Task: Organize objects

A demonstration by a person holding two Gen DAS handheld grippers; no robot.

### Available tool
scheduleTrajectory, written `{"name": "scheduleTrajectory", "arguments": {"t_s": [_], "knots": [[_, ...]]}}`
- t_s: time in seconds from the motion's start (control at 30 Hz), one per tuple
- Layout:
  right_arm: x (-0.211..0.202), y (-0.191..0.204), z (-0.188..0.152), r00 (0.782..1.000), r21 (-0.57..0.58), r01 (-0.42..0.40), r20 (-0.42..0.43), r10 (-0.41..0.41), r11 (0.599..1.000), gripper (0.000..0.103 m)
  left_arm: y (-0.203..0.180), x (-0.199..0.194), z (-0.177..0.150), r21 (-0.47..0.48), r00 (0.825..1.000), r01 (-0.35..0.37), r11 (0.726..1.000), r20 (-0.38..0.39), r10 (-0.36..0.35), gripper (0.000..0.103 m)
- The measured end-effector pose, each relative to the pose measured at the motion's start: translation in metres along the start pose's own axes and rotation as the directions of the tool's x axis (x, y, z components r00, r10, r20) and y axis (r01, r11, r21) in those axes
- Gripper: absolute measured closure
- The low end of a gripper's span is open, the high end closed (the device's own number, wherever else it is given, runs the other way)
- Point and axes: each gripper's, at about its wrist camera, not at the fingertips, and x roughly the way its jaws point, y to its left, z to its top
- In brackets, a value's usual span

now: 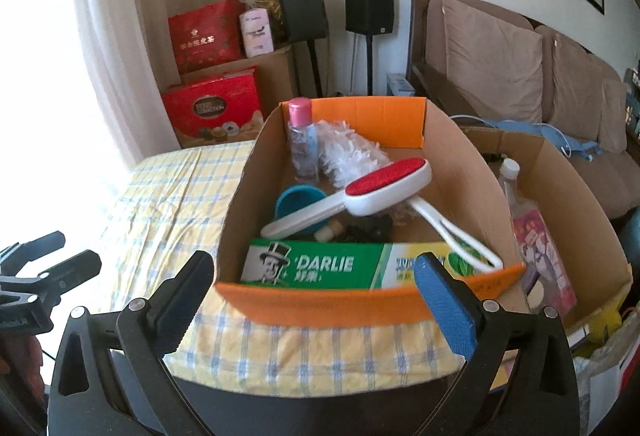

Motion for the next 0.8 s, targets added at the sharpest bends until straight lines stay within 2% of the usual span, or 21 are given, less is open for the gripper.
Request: {"name": "scheduleTrajectory", "arguments": {"t_s": [0.33,0.5,0.8], "knots": [[-0.033,0.014,-0.021,0.999,-0.024,0.043,0.009,-0.043,0.999,0.001,0.006,-0.023,-0.030,-0.052,1.000,0.021,0.998,-0.009,-0.021,0.000],[-0.045,0.022,-0.030,0.998,-0.042,0.068,0.016,-0.068,0.997,0.001,0.000,-0.041,-0.032,-0.038,0.999,0.026,0.999,0.033,-0.025,0.000],[-0.065,0.020,-0.035,0.998,0.002,0.048,0.037,-0.048,0.999,0.000,0.002,-0.065,-0.034,-0.033,0.996,-0.046,0.998,0.071,0.049,0.000]]}}
